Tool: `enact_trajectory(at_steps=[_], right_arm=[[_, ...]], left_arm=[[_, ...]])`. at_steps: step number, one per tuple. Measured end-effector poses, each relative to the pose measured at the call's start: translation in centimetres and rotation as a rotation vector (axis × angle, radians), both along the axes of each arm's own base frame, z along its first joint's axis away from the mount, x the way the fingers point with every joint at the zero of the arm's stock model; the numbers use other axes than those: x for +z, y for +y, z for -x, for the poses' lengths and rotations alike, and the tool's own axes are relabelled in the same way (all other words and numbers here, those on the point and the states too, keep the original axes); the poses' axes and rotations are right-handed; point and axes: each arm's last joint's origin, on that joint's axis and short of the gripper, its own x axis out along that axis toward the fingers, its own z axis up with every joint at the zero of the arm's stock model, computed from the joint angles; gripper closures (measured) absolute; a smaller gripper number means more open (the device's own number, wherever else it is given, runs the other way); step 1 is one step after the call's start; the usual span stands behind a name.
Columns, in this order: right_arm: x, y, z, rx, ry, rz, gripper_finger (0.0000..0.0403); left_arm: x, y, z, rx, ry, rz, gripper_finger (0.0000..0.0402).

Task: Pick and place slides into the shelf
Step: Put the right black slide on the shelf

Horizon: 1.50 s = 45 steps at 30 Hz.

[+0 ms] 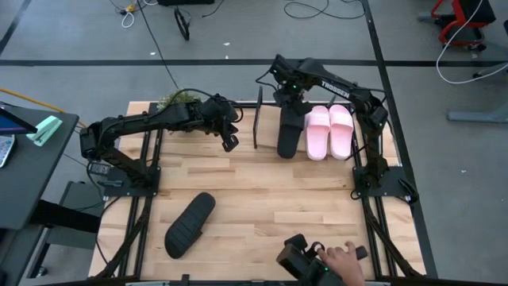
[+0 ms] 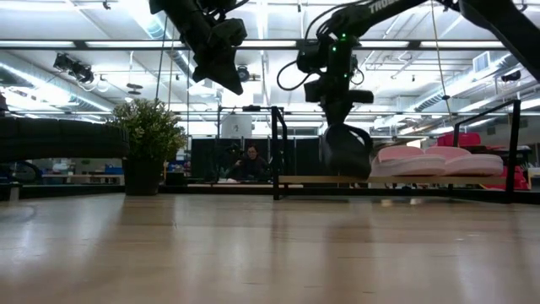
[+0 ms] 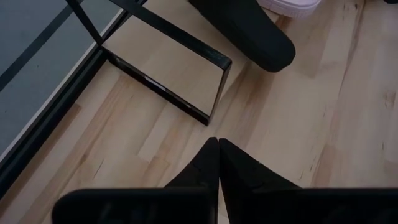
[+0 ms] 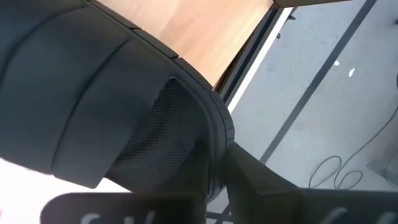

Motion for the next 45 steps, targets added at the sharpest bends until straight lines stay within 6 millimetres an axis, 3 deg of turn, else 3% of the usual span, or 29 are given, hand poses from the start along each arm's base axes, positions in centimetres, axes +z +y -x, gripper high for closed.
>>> enact_trajectory(at_steps=[9,29,36,45], right_arm=[[-1.9,-1.4,-0.2,-0.01,0.028,-0.008,0.0366],[-1.6,-2.3,0.9,-0.025,0.023,-0.028,0.0366],[-1.6,-2.4,0.9,-0.026,-0.001,-0.037,0.0354],[-1.5,-2.4,0.8,-0.047,-0.025,-0.048,0.0336]], left_arm=[[0.0,0.0,0.0,0.014,-0.005,0.013,0.0384],[0.0,0.0,0.0,0.013,-0.005,0.012,0.038],[0.0,0.0,0.0,0.014,-0.005,0.012,0.0393],[0.0,0.0,0.0,0.013,-0.005,0.012,0.0378]])
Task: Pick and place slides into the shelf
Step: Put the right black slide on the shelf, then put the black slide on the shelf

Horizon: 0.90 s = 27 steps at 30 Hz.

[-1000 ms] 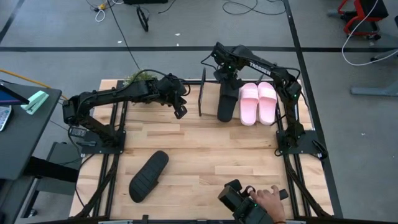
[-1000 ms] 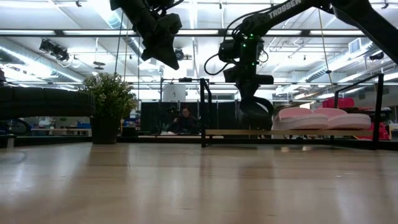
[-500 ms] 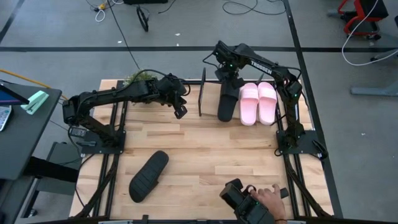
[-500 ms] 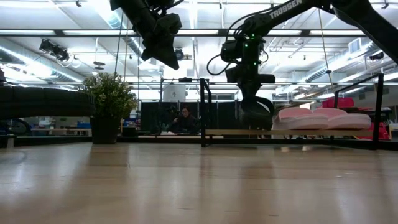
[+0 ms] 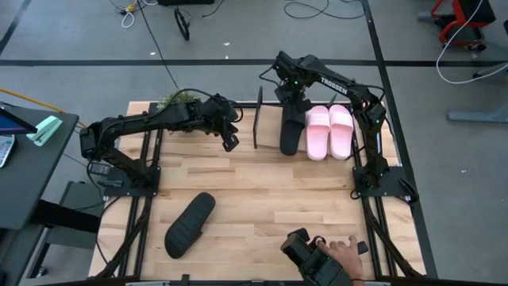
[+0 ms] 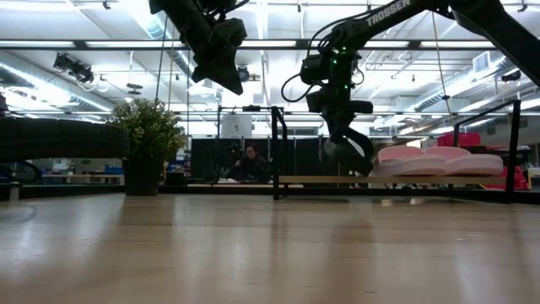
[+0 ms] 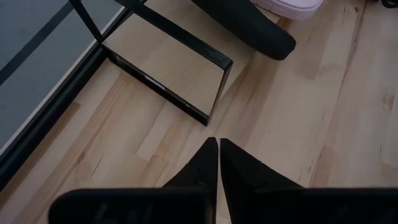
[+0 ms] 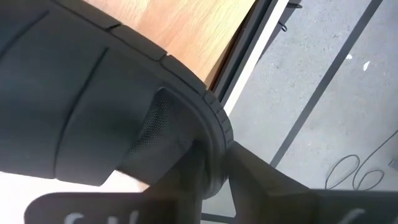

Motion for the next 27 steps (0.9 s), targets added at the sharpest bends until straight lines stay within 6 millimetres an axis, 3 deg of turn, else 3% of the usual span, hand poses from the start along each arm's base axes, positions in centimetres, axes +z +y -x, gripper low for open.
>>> enact_trajectory(at_steps=[6,15,27], right_arm=[[-0.2,-0.2,0.1,-0.038,-0.017,-0.004,0.0314],[-2.3,-0.2,0.1,-0.065,-0.006,-0.013,0.0301],[-2.4,-0.3,0.0,-0.09,-0.032,-0.008,0.0286]], left_arm=[[0.0,0.0,0.0,0.0,0.0,0.0,0.039],[0.0,0.0,0.0,0.0,0.0,0.0,0.0382],[0.0,0.0,0.0,0.0,0.001,-0.001,0.0393]])
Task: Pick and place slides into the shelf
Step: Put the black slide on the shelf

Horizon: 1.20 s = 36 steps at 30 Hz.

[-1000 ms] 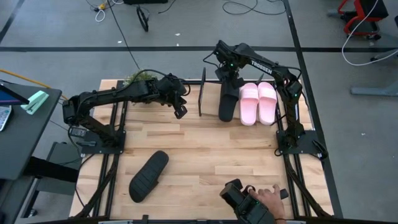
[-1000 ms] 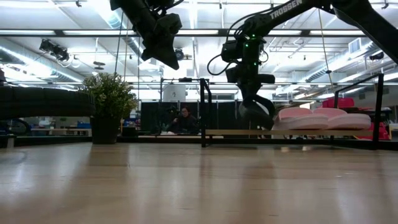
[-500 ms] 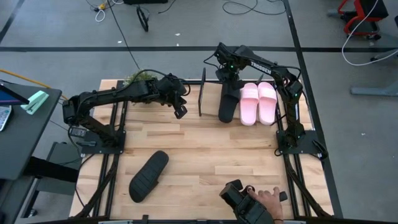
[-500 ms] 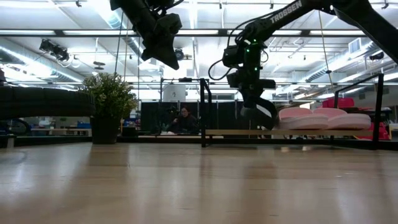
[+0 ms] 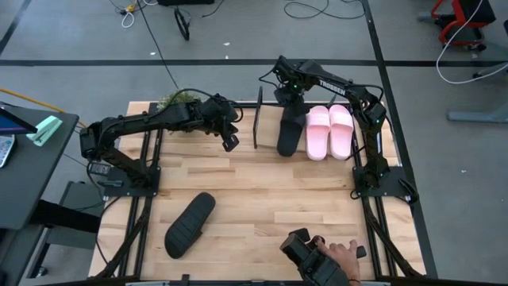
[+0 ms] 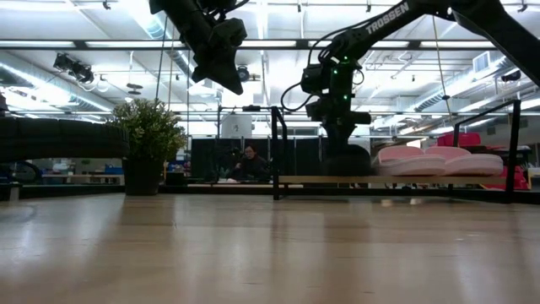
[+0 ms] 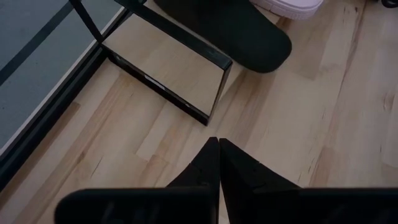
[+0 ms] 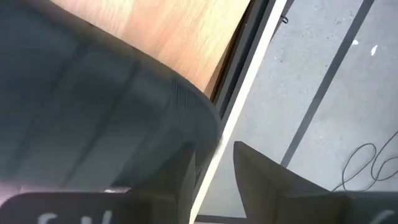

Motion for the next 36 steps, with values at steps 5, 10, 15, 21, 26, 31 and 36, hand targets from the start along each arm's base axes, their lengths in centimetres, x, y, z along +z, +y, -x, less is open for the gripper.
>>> enact_trajectory(at_steps=[5,10,15,21,26,31,36], right_arm=[[0.0,0.0,0.0,-0.011,-0.002,0.002,0.027],[0.0,-0.1,0.1,-0.026,0.04,0.047,0.0257],[0.5,-0.2,0.1,-0.069,0.034,0.069,0.0255],[1.6,0.9,-1.4,-0.168,-0.095,0.015,0.0274],[1.1,3.5,-3.4,-0.137,-0.146,-0.086,0.032],[1.0,5.9,-5.0,-0.176,-0.161,-0.111,0.0392],[0.8,8.2,-5.2,-0.33,-0.088,-0.185,0.0395]], left_arm=[[0.0,0.0,0.0,-0.006,0.002,-0.005,0.0386],[0.0,0.0,0.0,-0.013,0.004,-0.011,0.0375],[0.0,0.0,0.0,-0.018,0.006,-0.015,0.0382],[0.0,0.0,0.0,-0.02,0.007,-0.017,0.0392],[0.0,0.0,0.0,-0.021,0.008,-0.018,0.0385],[0.0,0.0,0.0,-0.021,0.008,-0.018,0.0378],[0.0,0.0,0.0,-0.021,0.008,-0.018,0.0384]])
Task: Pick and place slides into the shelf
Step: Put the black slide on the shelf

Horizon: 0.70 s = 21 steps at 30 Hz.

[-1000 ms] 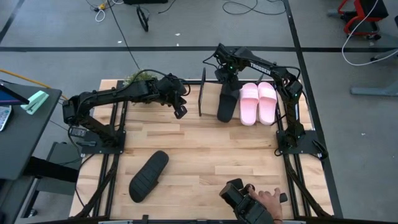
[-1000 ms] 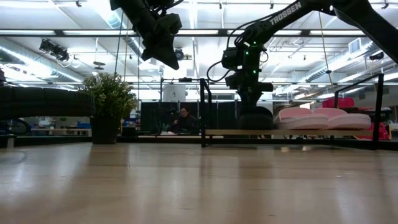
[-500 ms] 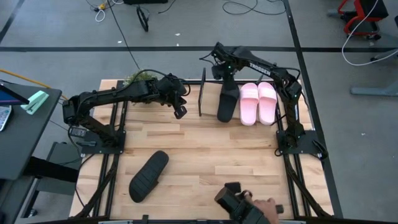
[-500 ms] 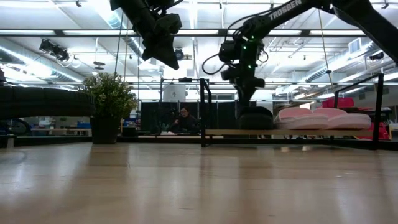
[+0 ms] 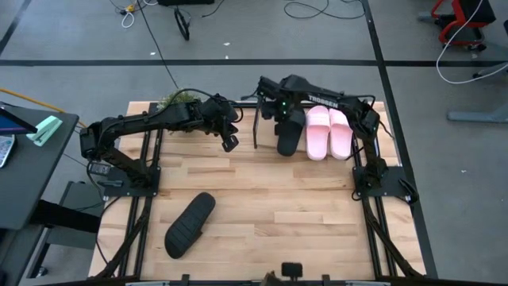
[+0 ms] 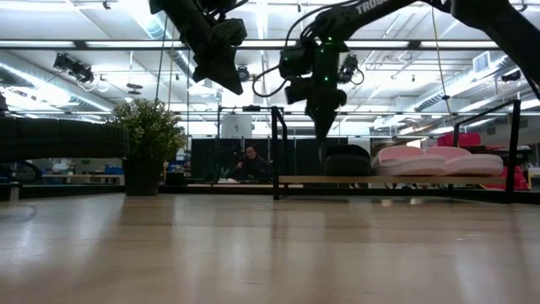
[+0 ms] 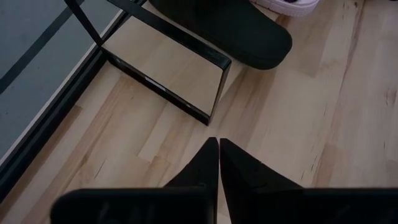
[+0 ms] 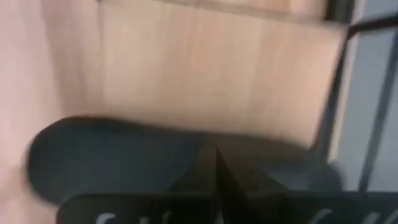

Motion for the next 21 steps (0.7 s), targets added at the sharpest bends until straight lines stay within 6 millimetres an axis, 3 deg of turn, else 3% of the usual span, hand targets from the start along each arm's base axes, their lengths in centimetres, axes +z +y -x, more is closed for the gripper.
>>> enact_trajectory(at_steps=[4,11,15,21], right_arm=[[0.3,2.3,0.1,-0.029,0.063,-0.068,0.0397],[4.1,6.0,0.5,-0.085,-0.037,-0.112,0.0398],[5.8,7.2,1.8,-0.152,-0.086,-0.117,0.04],[6.6,8.9,4.4,-0.29,-0.114,-0.143,0.0398]], left_arm=[[-0.1,0.0,0.1,0.0,0.009,0.003,0.0391],[-0.9,-0.5,1.0,-0.031,0.127,0.076,0.0385],[-1.0,-1.0,1.1,-0.14,0.125,0.179,0.0382],[-1.1,-1.0,1.4,-0.314,0.12,0.208,0.0396]])
